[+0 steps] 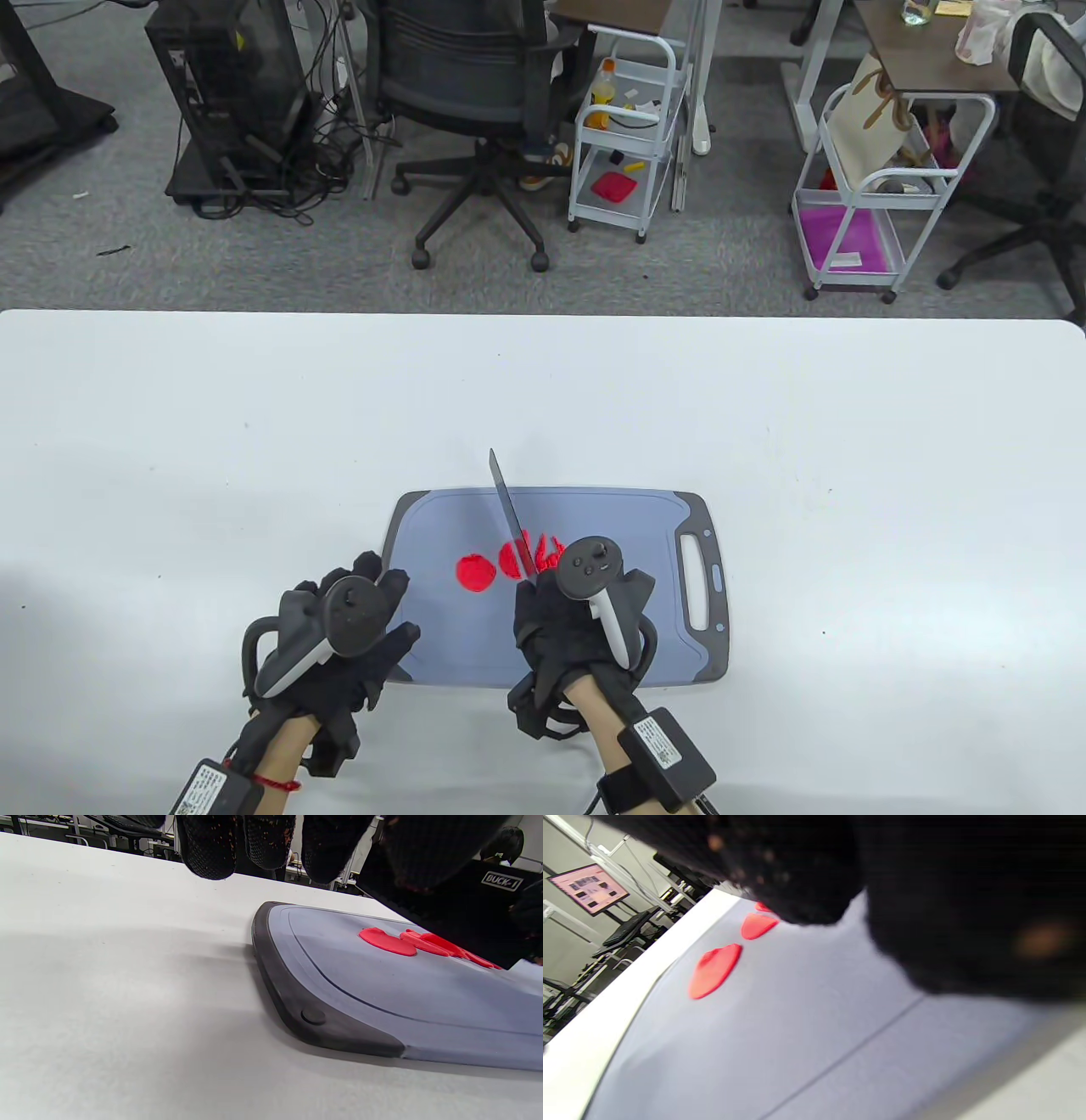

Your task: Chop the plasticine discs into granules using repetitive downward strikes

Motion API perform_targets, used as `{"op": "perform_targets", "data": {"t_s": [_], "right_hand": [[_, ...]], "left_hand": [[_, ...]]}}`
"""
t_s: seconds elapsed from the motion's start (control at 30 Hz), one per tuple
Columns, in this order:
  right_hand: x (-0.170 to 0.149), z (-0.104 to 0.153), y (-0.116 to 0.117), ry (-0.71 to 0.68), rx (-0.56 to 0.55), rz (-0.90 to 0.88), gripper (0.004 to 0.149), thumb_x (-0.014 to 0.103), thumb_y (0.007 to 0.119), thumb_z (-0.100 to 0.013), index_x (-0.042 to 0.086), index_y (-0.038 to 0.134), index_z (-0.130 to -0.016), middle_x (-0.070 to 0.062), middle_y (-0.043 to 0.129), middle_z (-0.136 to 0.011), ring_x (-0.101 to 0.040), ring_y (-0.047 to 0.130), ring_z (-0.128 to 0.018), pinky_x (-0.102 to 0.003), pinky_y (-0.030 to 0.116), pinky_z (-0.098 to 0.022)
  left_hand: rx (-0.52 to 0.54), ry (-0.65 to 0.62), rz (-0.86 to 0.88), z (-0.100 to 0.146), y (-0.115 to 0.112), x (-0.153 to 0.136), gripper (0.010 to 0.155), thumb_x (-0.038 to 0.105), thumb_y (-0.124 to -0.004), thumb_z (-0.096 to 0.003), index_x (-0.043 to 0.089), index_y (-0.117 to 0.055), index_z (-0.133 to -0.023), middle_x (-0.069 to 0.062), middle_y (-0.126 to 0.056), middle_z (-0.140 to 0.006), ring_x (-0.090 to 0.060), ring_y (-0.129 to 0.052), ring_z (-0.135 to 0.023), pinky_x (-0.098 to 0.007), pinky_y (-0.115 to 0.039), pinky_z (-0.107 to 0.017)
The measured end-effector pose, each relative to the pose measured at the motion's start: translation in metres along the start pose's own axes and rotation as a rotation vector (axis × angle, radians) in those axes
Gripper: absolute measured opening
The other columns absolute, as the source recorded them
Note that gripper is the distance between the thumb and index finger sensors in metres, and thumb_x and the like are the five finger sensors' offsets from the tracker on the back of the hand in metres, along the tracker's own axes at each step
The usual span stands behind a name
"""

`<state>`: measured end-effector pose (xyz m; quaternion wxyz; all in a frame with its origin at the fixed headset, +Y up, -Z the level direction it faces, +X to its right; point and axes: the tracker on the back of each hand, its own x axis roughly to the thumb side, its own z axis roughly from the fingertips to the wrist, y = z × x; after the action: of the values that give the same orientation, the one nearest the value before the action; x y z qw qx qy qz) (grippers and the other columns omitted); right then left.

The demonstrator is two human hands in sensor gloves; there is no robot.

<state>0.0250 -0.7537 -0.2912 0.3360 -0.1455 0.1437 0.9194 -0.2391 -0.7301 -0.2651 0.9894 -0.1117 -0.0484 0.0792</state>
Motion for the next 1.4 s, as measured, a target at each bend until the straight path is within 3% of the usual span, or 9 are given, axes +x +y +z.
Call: {"op": "perform_targets", "data": {"t_s": [0.37, 0.53, 0.63, 0.77, 0.83, 0.93, 1.03, 1.4], "right_hand": [[0.006, 0.010, 0.011, 0.041, -0.056, 0.111, 0.050, 0.047, 0.076, -0.050, 0.010, 0.080, -0.083, 0.002, 0.099, -0.040, -0.022, 0.110, 0.001, -0.049, 0.095, -0.001], [0.017, 0.004, 0.008, 0.139, 0.075, 0.174, 0.050, 0.046, 0.073, -0.052, 0.007, 0.074, -0.084, 0.004, 0.096, -0.037, -0.021, 0.109, 0.003, -0.051, 0.095, -0.001], [0.027, 0.003, 0.009, 0.161, 0.063, 0.258, 0.050, 0.046, 0.072, -0.052, 0.007, 0.072, -0.084, 0.005, 0.096, -0.037, -0.022, 0.109, 0.003, -0.051, 0.095, -0.001], [0.023, 0.009, 0.024, 0.098, -0.089, 0.220, 0.050, 0.046, 0.074, -0.051, 0.008, 0.074, -0.083, 0.004, 0.097, -0.036, -0.022, 0.109, 0.004, -0.051, 0.094, 0.000], [0.020, 0.008, 0.020, 0.081, -0.080, 0.200, 0.051, 0.047, 0.075, -0.051, 0.009, 0.076, -0.084, 0.005, 0.098, -0.037, -0.022, 0.109, 0.003, -0.050, 0.095, -0.001], [0.010, 0.005, 0.011, 0.063, -0.031, 0.014, 0.050, 0.046, 0.077, -0.050, 0.008, 0.079, -0.083, 0.003, 0.099, -0.037, -0.023, 0.109, 0.003, -0.051, 0.094, -0.001], [0.012, 0.012, 0.003, 0.034, -0.046, 0.013, 0.050, 0.046, 0.077, -0.050, 0.009, 0.079, -0.083, 0.003, 0.099, -0.037, -0.023, 0.110, 0.003, -0.051, 0.094, -0.001], [0.010, 0.011, 0.013, 0.049, -0.024, 0.081, 0.050, 0.047, 0.076, -0.050, 0.010, 0.080, -0.084, 0.003, 0.099, -0.039, -0.022, 0.110, 0.001, -0.050, 0.095, -0.001]], "left_hand": [[0.017, -0.063, -0.028, 0.006, 0.003, 0.012, 0.071, 0.064, -0.066, -0.0451, 0.037, -0.063, -0.111, -0.004, -0.051, -0.128, -0.043, -0.064, -0.111, -0.068, -0.044, -0.076], [0.034, -0.086, 0.003, 0.011, 0.010, 0.014, 0.071, 0.064, -0.066, -0.0449, 0.037, -0.063, -0.111, -0.004, -0.051, -0.128, -0.043, -0.064, -0.111, -0.068, -0.044, -0.076], [0.049, -0.102, 0.023, 0.015, 0.013, 0.015, 0.071, 0.063, -0.066, -0.0451, 0.037, -0.063, -0.111, -0.006, -0.051, -0.128, -0.043, -0.064, -0.111, -0.068, -0.044, -0.076], [0.059, -0.113, 0.018, 0.017, 0.015, 0.017, 0.071, 0.064, -0.066, -0.0451, 0.037, -0.063, -0.111, -0.006, -0.051, -0.128, -0.043, -0.064, -0.111, -0.068, -0.044, -0.076], [0.052, -0.115, 0.014, 0.014, 0.014, 0.015, 0.071, 0.064, -0.066, -0.0452, 0.037, -0.063, -0.111, -0.004, -0.051, -0.128, -0.043, -0.064, -0.111, -0.068, -0.044, -0.076], [0.046, -0.097, -0.009, 0.011, 0.013, 0.011, 0.071, 0.064, -0.066, -0.0451, 0.037, -0.063, -0.111, -0.004, -0.051, -0.128, -0.043, -0.064, -0.111, -0.068, -0.044, -0.076], [0.050, -0.084, -0.009, 0.010, 0.015, 0.006, 0.071, 0.064, -0.066, -0.0452, 0.037, -0.063, -0.111, -0.004, -0.051, -0.128, -0.043, -0.064, -0.111, -0.068, -0.044, -0.076], [0.041, -0.081, -0.010, 0.010, 0.013, 0.007, 0.071, 0.064, -0.066, -0.0452, 0.037, -0.063, -0.111, -0.006, -0.051, -0.128, -0.043, -0.065, -0.111, -0.068, -0.044, -0.076]]}}
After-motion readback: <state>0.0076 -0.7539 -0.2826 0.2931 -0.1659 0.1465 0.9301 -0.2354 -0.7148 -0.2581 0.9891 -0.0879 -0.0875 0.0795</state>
